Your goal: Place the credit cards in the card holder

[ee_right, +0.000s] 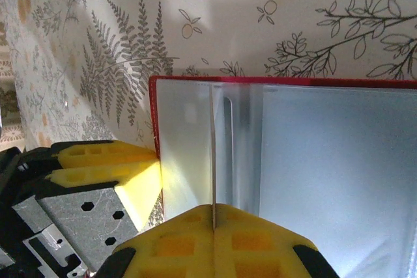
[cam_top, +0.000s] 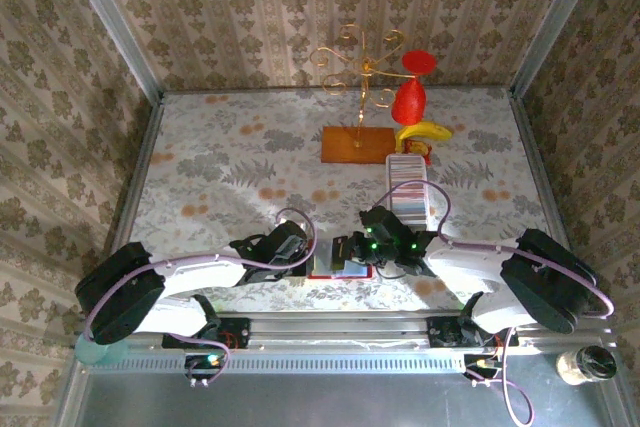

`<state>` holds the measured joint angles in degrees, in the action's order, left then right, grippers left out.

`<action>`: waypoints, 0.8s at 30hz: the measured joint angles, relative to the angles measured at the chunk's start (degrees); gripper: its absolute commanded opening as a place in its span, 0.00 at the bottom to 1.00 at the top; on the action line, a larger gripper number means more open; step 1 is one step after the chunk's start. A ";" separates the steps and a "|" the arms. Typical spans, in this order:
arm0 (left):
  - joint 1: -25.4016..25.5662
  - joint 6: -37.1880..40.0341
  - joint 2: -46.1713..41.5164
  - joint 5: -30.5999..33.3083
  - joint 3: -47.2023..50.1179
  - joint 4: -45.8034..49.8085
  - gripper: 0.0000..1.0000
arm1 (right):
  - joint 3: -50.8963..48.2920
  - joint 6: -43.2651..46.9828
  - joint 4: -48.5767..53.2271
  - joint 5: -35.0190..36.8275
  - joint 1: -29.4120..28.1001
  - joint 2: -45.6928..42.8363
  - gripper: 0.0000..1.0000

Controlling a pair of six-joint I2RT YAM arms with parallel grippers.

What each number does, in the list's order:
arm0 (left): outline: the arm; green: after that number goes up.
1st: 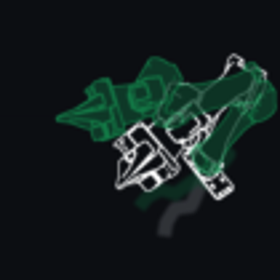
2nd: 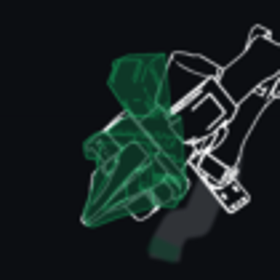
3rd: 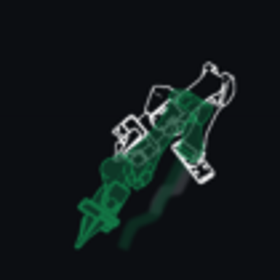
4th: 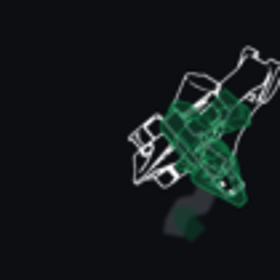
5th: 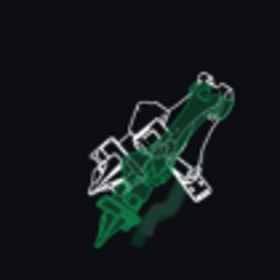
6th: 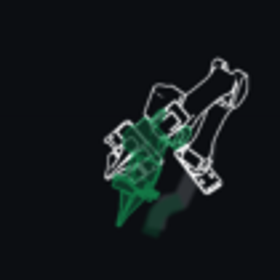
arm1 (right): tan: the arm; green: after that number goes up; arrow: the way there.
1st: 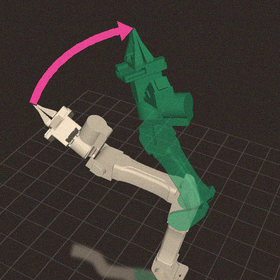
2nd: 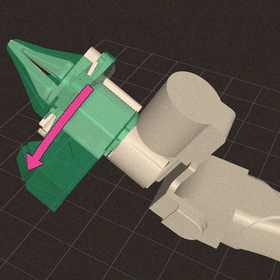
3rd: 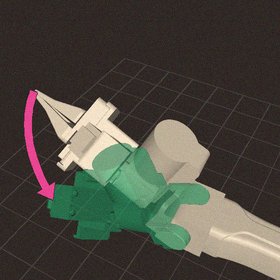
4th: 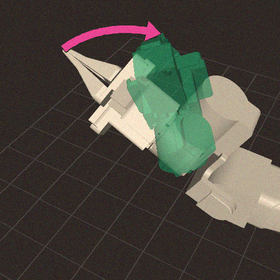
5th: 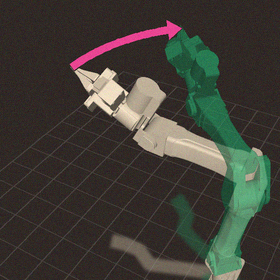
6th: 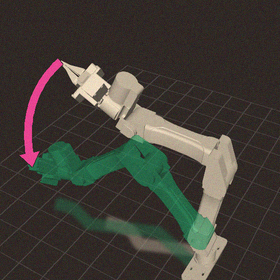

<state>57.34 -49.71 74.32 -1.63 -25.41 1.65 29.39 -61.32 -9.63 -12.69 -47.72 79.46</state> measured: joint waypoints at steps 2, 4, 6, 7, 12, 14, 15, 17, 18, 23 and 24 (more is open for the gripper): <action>0.00 0.00 0.09 0.00 0.00 -0.02 0.18 | 0.00 0.00 0.52 -0.46 0.00 0.17 0.01; 0.00 0.00 0.26 0.02 -0.09 -0.09 0.18 | 0.02 -0.02 0.85 -1.14 0.00 1.14 0.03; 0.07 0.00 0.26 0.04 -0.09 -0.11 0.18 | 0.07 -0.02 0.87 -1.40 0.00 1.99 0.06; 0.11 0.00 0.26 0.13 -0.09 -0.11 0.18 | 0.22 -0.02 0.90 -1.53 0.07 2.25 0.07; 0.24 0.00 0.26 0.26 -0.09 -0.11 0.17 | 1.49 0.02 1.29 -1.99 0.04 3.13 0.11; 0.35 0.00 0.26 0.48 -0.09 -0.11 0.17 | 1.62 0.04 2.08 -1.95 0.04 3.34 0.11; 0.37 0.00 0.26 0.48 -0.09 -0.11 0.17 | 1.75 0.04 2.64 -1.92 0.04 3.48 0.10; 0.39 0.00 0.31 0.59 -0.09 -0.11 0.17 | 1.99 0.04 3.26 -1.90 0.07 3.54 0.08; 0.39 -0.02 0.31 0.61 -0.09 -0.11 0.17 | 2.23 0.04 3.58 -1.88 0.04 3.54 0.08; 0.44 -0.02 0.31 0.61 -0.09 -0.17 0.17 | 2.51 0.02 4.74 -1.18 -0.07 2.56 0.08; 0.44 -0.02 0.31 0.61 -0.09 -0.20 0.17 | 2.51 0.02 5.14 -1.05 -0.15 2.21 0.08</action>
<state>57.78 -49.74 74.63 -1.02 -25.50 1.45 31.90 -61.30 -4.49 -13.74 -47.88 81.67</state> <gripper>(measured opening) 0.168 0.080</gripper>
